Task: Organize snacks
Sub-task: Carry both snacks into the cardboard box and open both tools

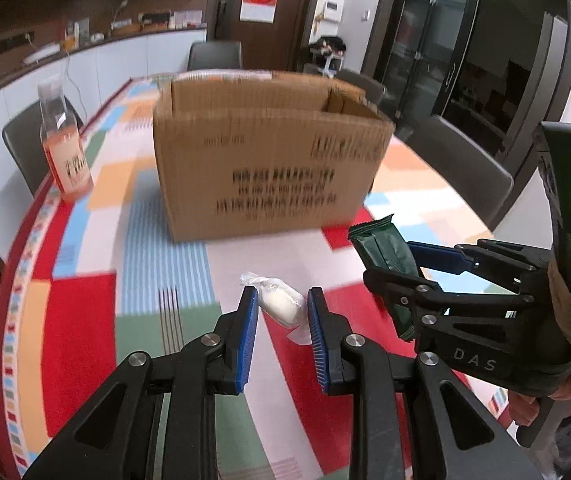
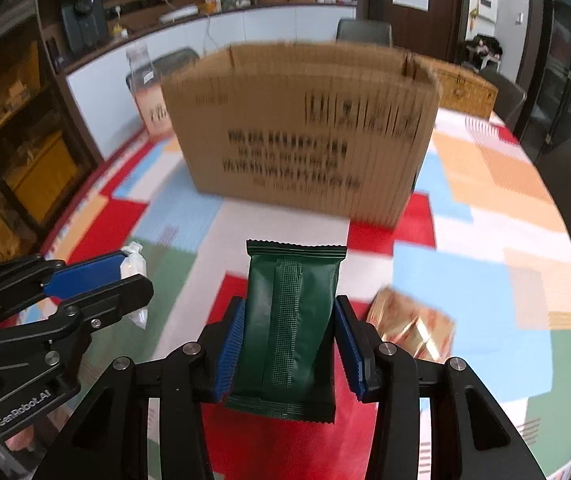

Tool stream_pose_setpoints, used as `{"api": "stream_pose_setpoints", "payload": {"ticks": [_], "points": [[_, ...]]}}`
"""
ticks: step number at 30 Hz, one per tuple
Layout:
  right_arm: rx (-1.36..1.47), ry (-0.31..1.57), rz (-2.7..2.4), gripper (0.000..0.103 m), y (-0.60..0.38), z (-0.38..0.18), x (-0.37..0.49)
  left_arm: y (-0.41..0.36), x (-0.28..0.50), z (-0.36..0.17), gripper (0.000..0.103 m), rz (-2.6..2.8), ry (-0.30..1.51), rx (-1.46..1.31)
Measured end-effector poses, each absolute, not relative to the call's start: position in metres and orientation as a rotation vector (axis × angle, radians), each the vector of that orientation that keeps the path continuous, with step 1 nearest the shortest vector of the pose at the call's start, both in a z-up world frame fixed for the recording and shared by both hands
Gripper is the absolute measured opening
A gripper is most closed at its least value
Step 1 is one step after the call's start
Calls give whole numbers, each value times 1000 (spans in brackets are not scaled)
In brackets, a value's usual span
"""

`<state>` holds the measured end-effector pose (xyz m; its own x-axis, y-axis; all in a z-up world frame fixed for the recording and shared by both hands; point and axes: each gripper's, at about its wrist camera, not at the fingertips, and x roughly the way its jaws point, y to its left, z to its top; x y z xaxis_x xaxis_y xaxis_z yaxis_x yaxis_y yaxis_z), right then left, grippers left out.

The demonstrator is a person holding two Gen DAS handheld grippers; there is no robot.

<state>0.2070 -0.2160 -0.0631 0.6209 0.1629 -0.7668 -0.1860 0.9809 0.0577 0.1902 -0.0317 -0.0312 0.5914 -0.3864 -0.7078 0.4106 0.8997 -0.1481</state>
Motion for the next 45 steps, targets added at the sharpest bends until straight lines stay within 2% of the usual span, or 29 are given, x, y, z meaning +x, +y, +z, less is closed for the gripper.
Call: {"api": "stream_pose_setpoints", "payload": {"ticks": [12,22,28,40,42,43,45], "points": [[-33,680,176,45,-226,6,241,-41,230,22,26,-429,668,33],[-12,606,182,45,-230,41,283,-43,273,53,26,-406,604,49],[-15,619,184,45,-229,48,314,-45,306,63,26,-403,610,53],[-39,719,176,45,-232,30,373,-54,359,45,26,-379,687,87],[-42,727,180,46,-232,27,376,-56,363,42,36,-356,700,106],[-47,734,187,47,-232,26,377,-56,363,41,37,-346,703,114],[-52,747,195,57,-232,25,378,-56,360,41,39,-330,703,124]]}}
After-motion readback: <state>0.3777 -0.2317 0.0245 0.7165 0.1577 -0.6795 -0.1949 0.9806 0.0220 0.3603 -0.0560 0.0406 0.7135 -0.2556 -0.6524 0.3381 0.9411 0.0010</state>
